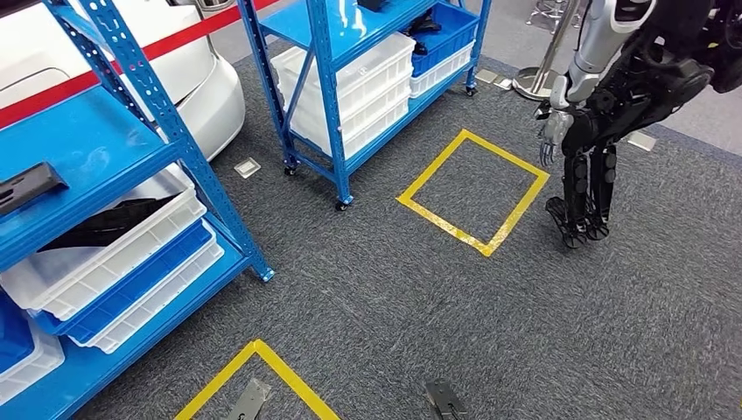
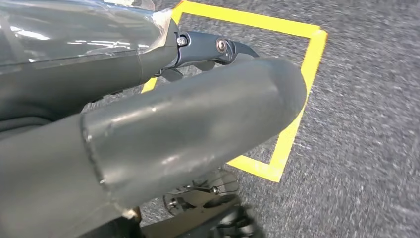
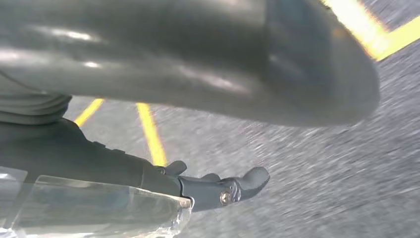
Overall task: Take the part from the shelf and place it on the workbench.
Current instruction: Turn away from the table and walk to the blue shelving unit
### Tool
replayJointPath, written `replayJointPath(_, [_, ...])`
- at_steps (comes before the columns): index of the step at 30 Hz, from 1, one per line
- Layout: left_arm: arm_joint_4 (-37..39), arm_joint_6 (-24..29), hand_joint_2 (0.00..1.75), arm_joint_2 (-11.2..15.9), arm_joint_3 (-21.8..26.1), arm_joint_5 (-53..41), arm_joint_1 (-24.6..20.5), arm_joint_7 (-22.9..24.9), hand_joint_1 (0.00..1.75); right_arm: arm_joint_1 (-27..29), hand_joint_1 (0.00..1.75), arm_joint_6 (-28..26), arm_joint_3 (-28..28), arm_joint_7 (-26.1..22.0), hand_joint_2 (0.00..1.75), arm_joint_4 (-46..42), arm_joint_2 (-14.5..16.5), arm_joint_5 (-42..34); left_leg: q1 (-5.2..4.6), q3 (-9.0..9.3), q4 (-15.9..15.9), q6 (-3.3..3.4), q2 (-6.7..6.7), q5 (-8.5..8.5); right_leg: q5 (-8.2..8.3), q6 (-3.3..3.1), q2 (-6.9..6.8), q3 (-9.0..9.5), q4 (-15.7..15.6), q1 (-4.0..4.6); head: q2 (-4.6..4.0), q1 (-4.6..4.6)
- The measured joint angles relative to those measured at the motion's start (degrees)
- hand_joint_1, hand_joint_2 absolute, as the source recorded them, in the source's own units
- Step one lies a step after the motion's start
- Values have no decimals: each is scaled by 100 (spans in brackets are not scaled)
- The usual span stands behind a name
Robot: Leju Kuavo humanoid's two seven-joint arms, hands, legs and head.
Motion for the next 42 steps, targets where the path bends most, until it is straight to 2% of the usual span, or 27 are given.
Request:
replayJointPath(1, [0,35,0,41,47,118,10,-77,0,74,0,1,42,-7,0,-1,-34,-19,-38,213,-380,50,136,122,-18,0,-55,23,-3,22,0,3])
replayJointPath(3, [0,59,0,155,197,370,68,-362,0,389,0,248,201,-613,0,-2,-273,-103,-117,457,-812,129,303,189,-57,29,-181,73,-18,36,1,-1])
replayJointPath(5, [1,31,0,259,334,473,174,-579,0,746,0,499,312,-1361,0,-3,-609,-238,-154,491,-879,166,186,179,-94,89,-323,139,-43,34,1,-9])
replayJointPath(6, [1,25,0,304,388,481,238,-618,0,890,0,557,322,-1535,0,-8,-765,-293,-145,528,-931,178,114,208,-124,120,-295,152,-27,33,1,-6])
replayJointPath(8, [1,38,0,357,472,492,325,-641,0,1094,0,635,330,-1657,0,-20,-1018,-347,-100,597,-1041,206,-7,274,-255,148,-41,79,178,31,0,1])
replayJointPath(9, [2,45,0,367,506,499,337,-643,0,1164,0,669,345,-1647,0,-24,-1118,-341,-79,612,-1067,212,-64,293,-387,145,143,-73,476,12,0,13])
replayJointPath(10, [2,50,0,369,533,506,332,-642,0,1218,0,701,365,-1626,0,-25,-1185,-327,-71,610,-1073,221,-128,298,-531,140,250,-258,839,0,0,22])
replayJointPath(12, [3,50,0,362,588,526,337,-643,0,1310,0,763,411,-1563,0,-26,-1291,-283,-60,611,-1069,222,-282,294,-701,180,327,-587,1430,-29,0,39])
replayJointPath(13, [3,52,0,359,611,537,349,-646,0,1338,0,781,431,-1543,0,-26,-1320,-267,-51,614,-1062,217,-362,291,-641,234,335,-604,1410,-43,0,38])
replayJointPath(14, [4,56,0,359,631,552,363,-654,0,1357,0,792,448,-1529,0,-26,-1341,-249,-39,617,-1048,203,-438,284,-502,302,353,-517,1181,-62,0,37])
replayJointPath(16, [4,67,0,370,671,572,376,-677,0,1373,0,806,486,-1512,0,-26,-1356,-223,-22,604,-982,144,-583,248,-177,423,511,-183,431,-114,0,45])
replayJointPath(18, [4,77,0,386,719,576,377,-698,0,1372,0,816,524,-1493,0,-26,-1366,-209,-34,570,-912,69,-693,210,-47,370,647,16,32,-127,0,59])
replayJointPath(20, [6,79,0,394,751,574,385,-706,0,1357,0,820,556,-1485,0,-28,-1384,-205,-41,537,-899,19,-778,209,-42,231,599,41,14,-108,0,61])
replayJointPath(21, [6,78,0,397,759,572,394,-707,0,1349,0,819,570,-1489,0,-29,-1391,-204,-33,522,-885,-2,-753,205,-33,188,549,43,9,-113,0,59])
replayJointPath(23, [7,74,0,403,768,567,407,-704,0,1345,0,813,587,-1507,0,-34,-1405,-203,-24,417,-662,-49,-526,55,-20,117,443,51,-5,-125,0,31])
replayJointPath(25, [8,72,0,404,769,564,401,-702,0,1352,0,807,596,-1521,0,-37,-1418,-202,-15,176,-155,-96,-253,-244,-27,69,347,53,-8,-105,0,-2])
replayJointPath(27, [8,71,0,404,771,565,391,-700,0,1362,0,807,600,-1526,0,-37,-1428,-192,-2,-117,429,-116,-174,-497,-43,45,239,50,-7,-78,0,-3])
replayJointPath(29, [8,73,0,404,787,570,394,-714,0,1353,0,807,622,-1535,0,-37,-1439,-173,-2,-225,628,-98,-147,-485,-57,26,108,55,-6,-52,-1,-3])
replayJointPath(30, [8,78,0,404,797,574,395,-728,0,1337,0,808,638,-1542,0,-37,-1440,-164,-7,-138,462,-70,-128,-356,-64,17,44,64,-7,-37,0,-4])
replayJointPath(31, [8,86,0,407,810,580,394,-746,0,1315,0,810,658,-1551,0,-37,-1437,-156,-28,51,117,-16,-50,-170,-72,8,-21,78,-9,-22,1,-4])
replayJointPath(32, [7,95,0,411,823,585,388,-759,0,1295,0,811,676,-1561,0,-36,-1430,-147,-61,258,-263,46,91,-23,-79,0,-76,94,-10,-10,1,-3])
replayJointPath(34, [6,109,0,416,855,596,364,-770,0,1261,0,811,713,-1575,0,-36,-1406,-119,-137,521,-766,149,329,104,-101,12,-187,118,-18,21,0,2])
replayJointPath(35, [6,111,0,417,868,599,360,-763,0,1244,0,811,729,-1577,0,-36,-1396,-108,-161,539,-829,176,358,89,-110,27,-242,128,-26,27,-1,5])
replayJointPath(37, [7,112,0,412,889,600,377,-728,0,1209,0,811,759,-1577,0,-37,-1376,-93,-152,557,-904,212,231,129,-125,66,-337,150,-33,52,1,2])
replayJointPath(39, [9,113,0,394,910,603,392,-688,0,1196,0,810,789,-1574,0,-39,-1359,-82,-103,623,-1024,248,95,213,-231,87,-142,90,167,58,1,3])
replayJointPath(41, [10,84,0,365,929,638,380,-657,0,1204,0,811,814,-1563,0,-39,-1352,-69,-73,659,-1081,272,-61,259,-513,78,194,-190,793,18,0,14])
replayJointPath(42, [10,46,0,350,949,689,375,-623,0,1211,0,812,825,-1551,0,-39,-1352,-60,-67,658,-1079,280,-150,265,-656,82,283,-380,1167,-4,0,18])
